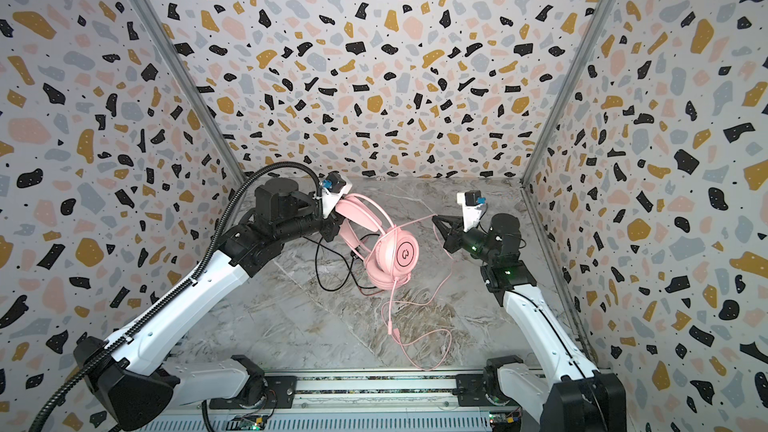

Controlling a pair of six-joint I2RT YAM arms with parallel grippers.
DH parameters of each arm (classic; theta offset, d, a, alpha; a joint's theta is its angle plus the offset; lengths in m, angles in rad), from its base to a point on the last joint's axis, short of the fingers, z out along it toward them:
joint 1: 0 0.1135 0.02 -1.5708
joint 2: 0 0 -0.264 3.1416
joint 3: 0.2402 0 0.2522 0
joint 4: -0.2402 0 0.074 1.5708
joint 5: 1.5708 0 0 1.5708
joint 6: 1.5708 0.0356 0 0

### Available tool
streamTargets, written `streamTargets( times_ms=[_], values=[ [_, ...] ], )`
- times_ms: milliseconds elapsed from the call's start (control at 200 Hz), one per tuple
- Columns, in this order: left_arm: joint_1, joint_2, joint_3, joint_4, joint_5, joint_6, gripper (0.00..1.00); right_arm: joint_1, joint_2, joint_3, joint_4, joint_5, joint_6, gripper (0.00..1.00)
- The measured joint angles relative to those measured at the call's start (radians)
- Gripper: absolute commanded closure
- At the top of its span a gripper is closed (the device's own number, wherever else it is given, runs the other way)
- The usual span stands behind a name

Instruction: Wrap the headphones

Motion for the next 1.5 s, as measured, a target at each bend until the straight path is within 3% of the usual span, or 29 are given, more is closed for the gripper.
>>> streamTargets(
  times_ms=[115, 260, 491, 636, 791, 1267, 1357, 1502],
  values=[
    [0.003, 0.007, -0.023, 0.099, 0.082, -0.137, 1.0, 0.084, 0.071, 0.0, 0.117, -0.084, 0.005, 1.0],
    [0.004, 0.04, -0.023, 0.197, 0.147, -0.307, 1.0, 0.098, 0.144, -0.005, 0.354, -0.167, 0.068, 1.0],
    [0.004, 0.063, -0.008, 0.222, 0.123, -0.512, 1.0, 0.128, 0.285, 0.013, 0.648, -0.234, 0.182, 0.97],
    [0.003, 0.066, 0.008, 0.242, 0.117, -0.601, 1.0, 0.138, 0.361, 0.048, 0.812, -0.264, 0.276, 0.85],
    [0.001, 0.073, 0.089, 0.285, 0.118, -0.647, 1.0, 0.174, 0.427, 0.06, 0.838, -0.269, 0.306, 0.71],
    [-0.002, 0.11, 0.244, 0.308, 0.111, -0.692, 1.0, 0.248, 0.603, 0.089, 0.84, -0.235, 0.282, 0.64],
    [-0.002, 0.126, 0.262, 0.306, 0.112, -0.706, 1.0, 0.271, 0.656, 0.109, 0.873, -0.23, 0.297, 0.68],
    [0.006, 0.138, 0.287, 0.27, 0.069, -0.72, 1.0, 0.296, 0.703, 0.114, 0.932, -0.228, 0.336, 0.94]
  ],
)
